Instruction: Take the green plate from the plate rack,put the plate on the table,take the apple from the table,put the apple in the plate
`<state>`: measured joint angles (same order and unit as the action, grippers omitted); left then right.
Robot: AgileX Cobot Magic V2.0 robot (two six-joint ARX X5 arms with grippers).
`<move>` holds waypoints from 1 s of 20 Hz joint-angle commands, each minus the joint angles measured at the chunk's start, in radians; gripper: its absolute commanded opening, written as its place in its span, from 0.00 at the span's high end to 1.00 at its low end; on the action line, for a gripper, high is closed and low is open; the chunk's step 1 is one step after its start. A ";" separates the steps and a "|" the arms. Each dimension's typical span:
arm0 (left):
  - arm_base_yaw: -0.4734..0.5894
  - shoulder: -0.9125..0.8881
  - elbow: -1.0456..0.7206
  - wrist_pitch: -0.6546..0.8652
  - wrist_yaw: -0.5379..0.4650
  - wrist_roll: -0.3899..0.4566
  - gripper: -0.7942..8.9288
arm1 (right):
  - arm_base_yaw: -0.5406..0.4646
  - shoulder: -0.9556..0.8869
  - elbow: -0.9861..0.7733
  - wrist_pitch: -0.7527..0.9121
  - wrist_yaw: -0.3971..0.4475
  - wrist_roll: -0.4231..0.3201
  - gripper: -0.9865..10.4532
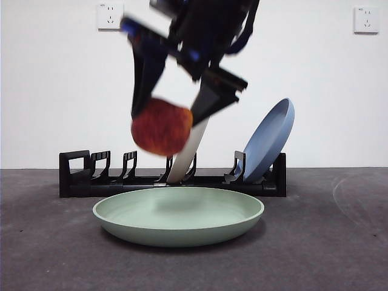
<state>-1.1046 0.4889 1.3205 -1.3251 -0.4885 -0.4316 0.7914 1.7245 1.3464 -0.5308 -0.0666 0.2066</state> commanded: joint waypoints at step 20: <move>-0.002 0.000 -0.003 0.003 -0.002 -0.010 0.66 | 0.000 0.158 0.002 -0.098 0.082 0.011 0.46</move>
<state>-1.1046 0.4892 1.3205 -1.3251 -0.4881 -0.4316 0.7872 1.8759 1.3483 -0.6270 0.0170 0.2104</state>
